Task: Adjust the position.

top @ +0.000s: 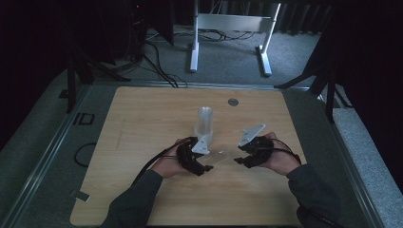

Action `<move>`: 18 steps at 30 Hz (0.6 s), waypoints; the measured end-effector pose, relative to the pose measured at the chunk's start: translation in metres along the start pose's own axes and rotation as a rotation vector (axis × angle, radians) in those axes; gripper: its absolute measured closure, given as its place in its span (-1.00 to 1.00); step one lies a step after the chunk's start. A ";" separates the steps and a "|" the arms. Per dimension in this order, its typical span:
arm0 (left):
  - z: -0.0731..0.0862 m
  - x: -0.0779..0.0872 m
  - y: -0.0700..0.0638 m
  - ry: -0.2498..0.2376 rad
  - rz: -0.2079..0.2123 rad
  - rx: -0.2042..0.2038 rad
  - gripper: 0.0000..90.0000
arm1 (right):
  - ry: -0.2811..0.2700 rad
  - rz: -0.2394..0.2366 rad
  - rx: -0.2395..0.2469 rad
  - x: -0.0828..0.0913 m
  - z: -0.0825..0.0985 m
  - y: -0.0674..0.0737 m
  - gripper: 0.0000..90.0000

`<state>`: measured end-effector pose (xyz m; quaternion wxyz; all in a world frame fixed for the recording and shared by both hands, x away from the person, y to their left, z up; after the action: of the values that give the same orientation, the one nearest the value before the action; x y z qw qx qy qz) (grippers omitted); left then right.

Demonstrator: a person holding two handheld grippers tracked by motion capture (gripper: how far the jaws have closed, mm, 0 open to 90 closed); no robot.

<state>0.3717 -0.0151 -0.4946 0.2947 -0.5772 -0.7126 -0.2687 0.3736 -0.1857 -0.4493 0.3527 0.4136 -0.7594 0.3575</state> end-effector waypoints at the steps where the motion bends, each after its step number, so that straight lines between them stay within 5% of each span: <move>1: 0.000 0.000 0.000 0.003 0.001 -0.002 -0.34 | 0.002 -0.004 0.003 0.000 0.000 0.001 0.03; 18: 0.002 -0.007 -0.006 0.044 0.020 -0.033 -0.34 | 0.040 -0.049 0.044 -0.006 -0.003 0.009 -0.05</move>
<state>0.3667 -0.0197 -0.5013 0.3037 -0.5831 -0.6954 -0.2900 0.3687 -0.1777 -0.4551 0.3672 0.4325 -0.7339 0.3735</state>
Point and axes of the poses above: each handheld gripper's, and its own axes: x roughly backward along the jaws, z roughly out of its underside, y roughly to its left, the point moved 7 cm from there along -x, roughly forward along the jaws, and after that the axes turned 7 degrees about z, right-handed, at the moved point
